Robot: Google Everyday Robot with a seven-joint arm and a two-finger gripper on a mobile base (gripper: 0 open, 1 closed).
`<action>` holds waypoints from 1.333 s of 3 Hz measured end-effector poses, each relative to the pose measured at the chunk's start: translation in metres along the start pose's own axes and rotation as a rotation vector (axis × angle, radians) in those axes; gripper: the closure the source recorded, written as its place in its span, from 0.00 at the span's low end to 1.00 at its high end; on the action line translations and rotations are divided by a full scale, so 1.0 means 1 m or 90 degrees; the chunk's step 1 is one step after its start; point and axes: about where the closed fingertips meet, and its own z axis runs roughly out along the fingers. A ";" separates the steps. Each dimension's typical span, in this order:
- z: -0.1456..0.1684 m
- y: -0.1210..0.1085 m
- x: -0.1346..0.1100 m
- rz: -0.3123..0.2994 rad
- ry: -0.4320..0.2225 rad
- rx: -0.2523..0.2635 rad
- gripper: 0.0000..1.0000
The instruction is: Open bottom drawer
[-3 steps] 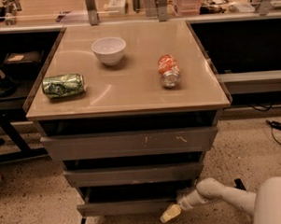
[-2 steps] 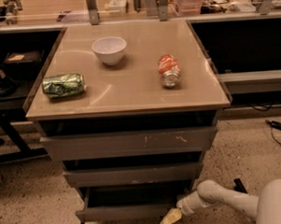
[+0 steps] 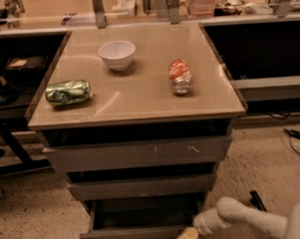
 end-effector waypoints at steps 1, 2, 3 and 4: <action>-0.003 0.010 0.014 0.018 -0.001 -0.008 0.00; -0.008 0.042 0.056 0.065 -0.003 -0.045 0.00; -0.008 0.051 0.061 0.055 -0.006 -0.050 0.00; -0.025 0.068 0.075 0.054 -0.034 -0.039 0.00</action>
Offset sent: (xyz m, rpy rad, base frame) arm -0.2380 -0.0527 0.0016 0.1973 0.3341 -0.1464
